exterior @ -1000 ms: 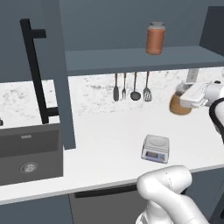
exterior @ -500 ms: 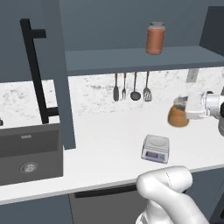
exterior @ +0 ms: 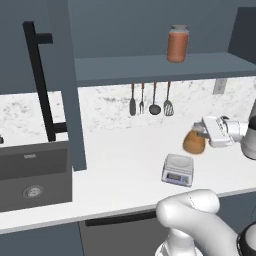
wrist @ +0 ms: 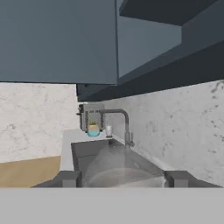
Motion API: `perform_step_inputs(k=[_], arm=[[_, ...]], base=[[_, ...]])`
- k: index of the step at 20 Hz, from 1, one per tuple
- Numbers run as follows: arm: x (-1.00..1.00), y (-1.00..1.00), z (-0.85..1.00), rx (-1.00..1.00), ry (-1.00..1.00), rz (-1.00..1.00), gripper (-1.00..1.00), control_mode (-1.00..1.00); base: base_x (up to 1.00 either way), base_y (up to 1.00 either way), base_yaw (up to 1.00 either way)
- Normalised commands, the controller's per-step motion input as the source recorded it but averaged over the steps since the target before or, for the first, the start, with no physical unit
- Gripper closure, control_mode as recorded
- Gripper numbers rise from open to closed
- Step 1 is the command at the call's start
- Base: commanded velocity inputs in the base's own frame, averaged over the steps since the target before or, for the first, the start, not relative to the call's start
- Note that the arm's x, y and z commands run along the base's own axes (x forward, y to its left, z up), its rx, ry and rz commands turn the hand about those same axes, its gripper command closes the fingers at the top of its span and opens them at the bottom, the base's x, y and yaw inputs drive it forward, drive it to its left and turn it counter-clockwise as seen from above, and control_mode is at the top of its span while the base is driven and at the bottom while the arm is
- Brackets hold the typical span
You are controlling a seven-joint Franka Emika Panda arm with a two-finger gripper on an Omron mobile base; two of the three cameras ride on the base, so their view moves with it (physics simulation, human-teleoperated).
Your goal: Pick the honey bottle and place it on the digital scale for weighing, and close the cabinet.
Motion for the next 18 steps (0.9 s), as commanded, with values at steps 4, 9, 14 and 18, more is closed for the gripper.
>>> perform_step_inputs(k=[4,9,14,18], arm=[[0.11,0.14,-0.47,0.08,-0.01,0.00,1.00,-1.00],[0.26,0.01,-0.27,-0.03,0.15,-0.02,1.00,-1.00],[0.22,0.00,-0.36,-0.04,0.08,-0.03,1.00,-1.00],[0.01,0.00,-0.58,-0.02,0.00,0.00,1.00,-1.00]], base=[[0.00,0.00,0.00],[0.00,0.00,0.00],[0.00,0.00,0.00],[0.00,0.00,0.00]])
